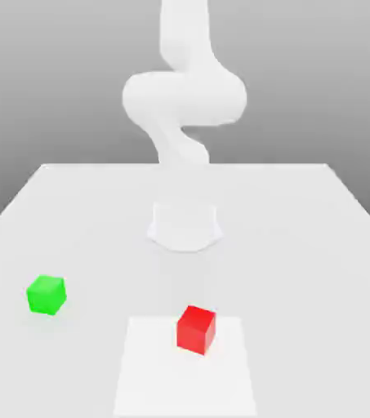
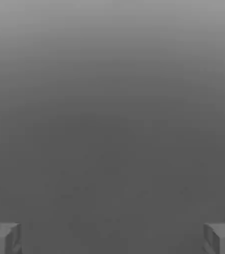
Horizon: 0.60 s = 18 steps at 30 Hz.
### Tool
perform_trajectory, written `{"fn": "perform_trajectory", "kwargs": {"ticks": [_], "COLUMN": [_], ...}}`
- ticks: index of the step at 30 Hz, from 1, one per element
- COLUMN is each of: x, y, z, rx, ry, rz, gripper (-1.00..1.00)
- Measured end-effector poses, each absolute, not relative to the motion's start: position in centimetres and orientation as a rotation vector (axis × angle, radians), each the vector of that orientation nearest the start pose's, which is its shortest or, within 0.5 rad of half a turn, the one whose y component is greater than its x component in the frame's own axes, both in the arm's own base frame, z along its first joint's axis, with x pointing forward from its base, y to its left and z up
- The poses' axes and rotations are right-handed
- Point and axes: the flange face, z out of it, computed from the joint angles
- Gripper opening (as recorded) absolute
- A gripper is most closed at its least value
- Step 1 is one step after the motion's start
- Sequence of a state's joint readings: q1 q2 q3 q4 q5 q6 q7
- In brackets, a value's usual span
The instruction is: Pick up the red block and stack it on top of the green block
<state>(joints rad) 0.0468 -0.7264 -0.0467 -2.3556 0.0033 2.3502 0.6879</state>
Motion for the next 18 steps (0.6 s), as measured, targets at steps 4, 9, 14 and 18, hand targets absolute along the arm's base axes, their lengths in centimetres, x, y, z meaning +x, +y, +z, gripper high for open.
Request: {"fn": "perform_trajectory", "kwargs": {"ticks": [4, 9, 14, 18], "x": [41.8, 43.5, 42.2, 39.2], "y": [-0.6, 0.5, 1.6, 2.1], "z": [56.5, 44.9, 33.9, 26.2], "rx": [-2.740, -2.919, -3.039, -3.087], "ry": [0.678, 0.354, -0.006, -0.313], "rz": [-0.776, -0.565, -0.342, -0.155], "gripper": [0.00, 0.00, 0.00, 0.00]}}
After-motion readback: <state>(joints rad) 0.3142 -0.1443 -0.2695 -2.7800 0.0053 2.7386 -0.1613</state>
